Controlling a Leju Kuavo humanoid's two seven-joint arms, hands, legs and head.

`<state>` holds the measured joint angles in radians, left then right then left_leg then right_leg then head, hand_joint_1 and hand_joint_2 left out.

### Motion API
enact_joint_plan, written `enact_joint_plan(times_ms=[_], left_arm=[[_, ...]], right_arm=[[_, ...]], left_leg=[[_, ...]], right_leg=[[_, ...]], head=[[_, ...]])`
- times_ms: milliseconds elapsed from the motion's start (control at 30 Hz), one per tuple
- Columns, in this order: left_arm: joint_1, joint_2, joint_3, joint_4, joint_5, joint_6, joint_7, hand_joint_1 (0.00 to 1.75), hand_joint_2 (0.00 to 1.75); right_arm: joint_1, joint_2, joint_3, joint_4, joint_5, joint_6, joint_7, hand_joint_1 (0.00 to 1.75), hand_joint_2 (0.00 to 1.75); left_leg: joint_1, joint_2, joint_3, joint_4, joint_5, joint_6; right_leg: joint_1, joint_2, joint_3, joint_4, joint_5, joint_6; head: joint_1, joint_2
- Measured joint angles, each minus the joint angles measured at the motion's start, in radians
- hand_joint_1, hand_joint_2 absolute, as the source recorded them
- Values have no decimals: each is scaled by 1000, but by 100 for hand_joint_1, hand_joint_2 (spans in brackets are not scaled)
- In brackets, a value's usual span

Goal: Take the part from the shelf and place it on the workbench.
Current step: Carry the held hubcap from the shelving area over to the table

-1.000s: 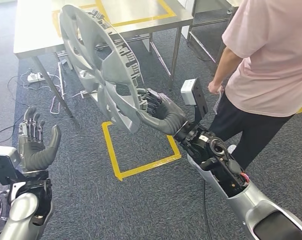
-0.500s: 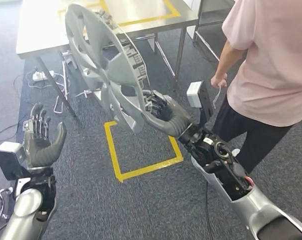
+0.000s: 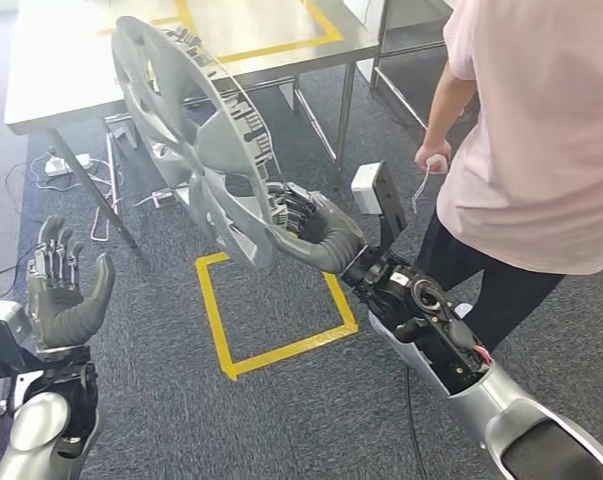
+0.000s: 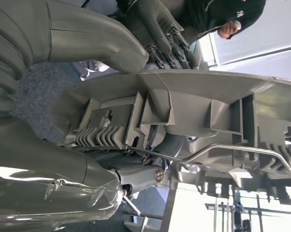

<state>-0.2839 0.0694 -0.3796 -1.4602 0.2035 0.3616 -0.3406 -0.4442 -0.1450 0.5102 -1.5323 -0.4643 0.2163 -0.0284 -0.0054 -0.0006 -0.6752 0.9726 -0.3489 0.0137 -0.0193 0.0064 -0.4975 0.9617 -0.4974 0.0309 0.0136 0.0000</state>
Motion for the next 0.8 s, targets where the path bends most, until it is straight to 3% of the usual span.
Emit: enact_joint_plan(times_ms=[67,133,233,267,300,333,400,467,500,567,633,667,733,800], left_arm=[[0,0,0,-1,1,0,-1,0,175],[-2,0,-1,-2,1,1,-2,0,175],[0,0,-4,-2,2,1,-2,0,175],[2,0,-5,-2,3,1,-2,0,175],[3,0,-5,-2,3,1,-2,0,175],[4,0,-6,-2,3,1,-2,0,175],[3,0,-6,-2,3,1,-2,0,175],[3,0,-8,-1,3,1,-2,0,175],[2,0,-8,-1,4,1,-1,0,175],[1,0,-9,-1,4,-2,-2,0,175],[-2,0,-10,-1,3,-5,-3,0,175],[-3,0,-10,-1,3,-5,-3,0,175],[-3,1,-11,-1,4,-6,-3,0,175],[-1,2,-11,0,4,-6,-3,0,175]], right_arm=[[0,0,0,0,0,0,0,175,175],[0,0,0,1,0,1,1,175,175],[1,0,0,2,0,2,0,175,175],[1,0,0,2,0,2,0,175,175],[2,0,0,3,0,2,0,175,175],[2,0,0,4,0,2,1,175,175],[3,0,0,6,0,2,2,175,175],[1,0,0,7,0,2,1,175,175],[0,0,0,7,0,2,0,175,175],[-3,0,0,6,0,3,-1,175,175],[-4,0,-1,6,1,2,1,175,175],[-4,0,-1,7,1,1,1,175,175],[-4,0,-1,8,1,1,0,175,175],[-4,0,-1,8,1,2,-1,175,175]], left_leg=[[3,-4,13,-12,-11,6],[8,-8,37,-21,-21,17],[7,-12,65,-24,-41,25],[5,-14,75,-24,-49,26],[3,-17,88,-24,-59,27],[2,-20,103,-23,-70,27],[0,-23,132,-22,-92,25],[-1,-26,144,-22,-108,18],[0,-27,144,-20,-112,13],[0,-28,145,-18,-118,3],[1,-23,125,31,-123,-7],[4,-20,92,86,-132,-13],[12,-13,-5,222,-169,-25],[19,-9,-75,280,-191,-33]], right_leg=[[-1,-2,10,-4,-3,10],[-1,-3,-7,44,-19,15],[2,-3,-122,241,-82,16],[3,-3,-158,284,-96,17],[3,-3,-179,292,-95,17],[4,-3,-184,263,-71,15],[7,-1,-160,128,38,6],[14,0,-136,19,116,-6],[17,0,-130,-5,128,-12],[18,-1,-112,-17,121,-22],[12,-3,-89,-27,116,-30],[9,-4,-78,-30,111,-34],[8,-4,-64,-31,96,-37],[7,-3,-46,-31,78,-35]], head=[[1,0],[8,0],[24,0],[27,0],[30,0],[34,0],[41,0],[41,0],[40,0],[40,0],[38,0],[34,0],[24,0],[19,0]])
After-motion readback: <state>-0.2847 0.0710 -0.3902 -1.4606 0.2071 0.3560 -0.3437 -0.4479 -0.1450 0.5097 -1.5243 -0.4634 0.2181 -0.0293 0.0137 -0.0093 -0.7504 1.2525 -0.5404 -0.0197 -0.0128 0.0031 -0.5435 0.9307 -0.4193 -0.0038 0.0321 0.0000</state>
